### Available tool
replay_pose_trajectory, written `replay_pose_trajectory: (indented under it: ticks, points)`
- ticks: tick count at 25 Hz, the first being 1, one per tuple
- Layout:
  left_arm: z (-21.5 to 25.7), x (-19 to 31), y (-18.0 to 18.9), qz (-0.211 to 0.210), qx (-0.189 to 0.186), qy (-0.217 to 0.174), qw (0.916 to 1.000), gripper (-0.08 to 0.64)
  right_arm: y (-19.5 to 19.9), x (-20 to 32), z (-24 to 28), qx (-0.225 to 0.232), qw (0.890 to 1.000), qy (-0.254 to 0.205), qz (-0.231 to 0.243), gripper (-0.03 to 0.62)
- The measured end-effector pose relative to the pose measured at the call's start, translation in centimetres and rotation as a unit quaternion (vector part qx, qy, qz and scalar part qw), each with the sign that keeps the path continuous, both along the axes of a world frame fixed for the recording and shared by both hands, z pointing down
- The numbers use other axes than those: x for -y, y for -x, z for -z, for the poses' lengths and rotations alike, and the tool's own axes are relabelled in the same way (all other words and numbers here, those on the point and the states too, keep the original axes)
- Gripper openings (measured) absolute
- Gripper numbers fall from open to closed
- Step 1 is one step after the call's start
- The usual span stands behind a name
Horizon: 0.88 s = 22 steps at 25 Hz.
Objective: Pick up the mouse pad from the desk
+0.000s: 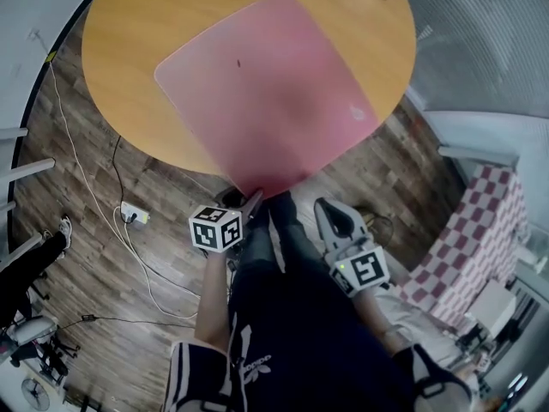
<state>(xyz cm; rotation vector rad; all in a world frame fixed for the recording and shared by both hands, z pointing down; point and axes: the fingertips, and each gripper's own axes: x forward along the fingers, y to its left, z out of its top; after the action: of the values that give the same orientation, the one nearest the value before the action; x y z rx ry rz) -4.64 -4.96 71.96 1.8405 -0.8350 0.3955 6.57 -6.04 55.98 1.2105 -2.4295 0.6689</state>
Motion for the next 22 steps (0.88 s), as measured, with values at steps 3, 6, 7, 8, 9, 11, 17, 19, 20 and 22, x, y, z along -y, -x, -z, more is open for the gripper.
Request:
replay_pose_trajectory:
  ticks: [3, 6, 7, 8, 9, 11, 17, 19, 20, 22]
  points:
    - [0.2, -0.1, 0.1, 0.006, -0.006, -0.005, 1.0000, 0.143, -0.5, -0.1, -0.1, -0.009, 1.000, -0.006, -0.004, 0.003]
    - [1.1, 0.0, 0.2, 0.010, -0.021, -0.022, 0.9995, 0.072, -0.7, -0.2, -0.1, -0.010, 1.000, -0.008, -0.010, 0.004]
    - [1.4, 0.0, 0.2, 0.008, -0.024, -0.028, 0.9993, 0.058, -0.8, -0.2, -0.1, -0.011, 1.000, -0.009, -0.011, 0.003]
    - [1.7, 0.0, 0.2, 0.006, -0.025, -0.033, 0.9991, 0.050, -0.8, -0.2, 0.0, -0.010, 1.000, -0.009, -0.012, 0.004]
    - [1.9, 0.0, 0.2, 0.003, -0.027, -0.037, 0.9989, 0.044, -0.6, -0.2, 0.1, -0.007, 1.000, -0.008, -0.013, 0.003]
    - [2.4, 0.1, 0.2, 0.000, -0.030, -0.043, 0.9986, 0.037, -0.4, -0.1, 0.3, -0.004, 1.000, -0.008, -0.015, 0.003]
    - [3.6, 0.5, 0.4, -0.002, -0.026, -0.061, 0.9978, 0.025, -0.4, 0.6, 1.4, -0.004, 0.999, -0.034, -0.018, 0.003]
    - [4.2, 0.7, 0.3, -0.002, -0.029, -0.072, 0.9969, 0.023, -0.7, 0.8, 1.6, -0.011, 0.999, -0.037, -0.019, 0.003]
    - [4.5, 0.8, 0.3, -0.001, -0.030, -0.078, 0.9965, 0.023, -0.9, 0.8, 1.7, -0.012, 0.999, -0.037, -0.022, 0.003]
    - [5.0, 1.1, 0.2, 0.003, -0.029, -0.089, 0.9956, 0.025, -1.0, 1.1, 2.2, -0.006, 0.999, -0.043, -0.027, 0.003]
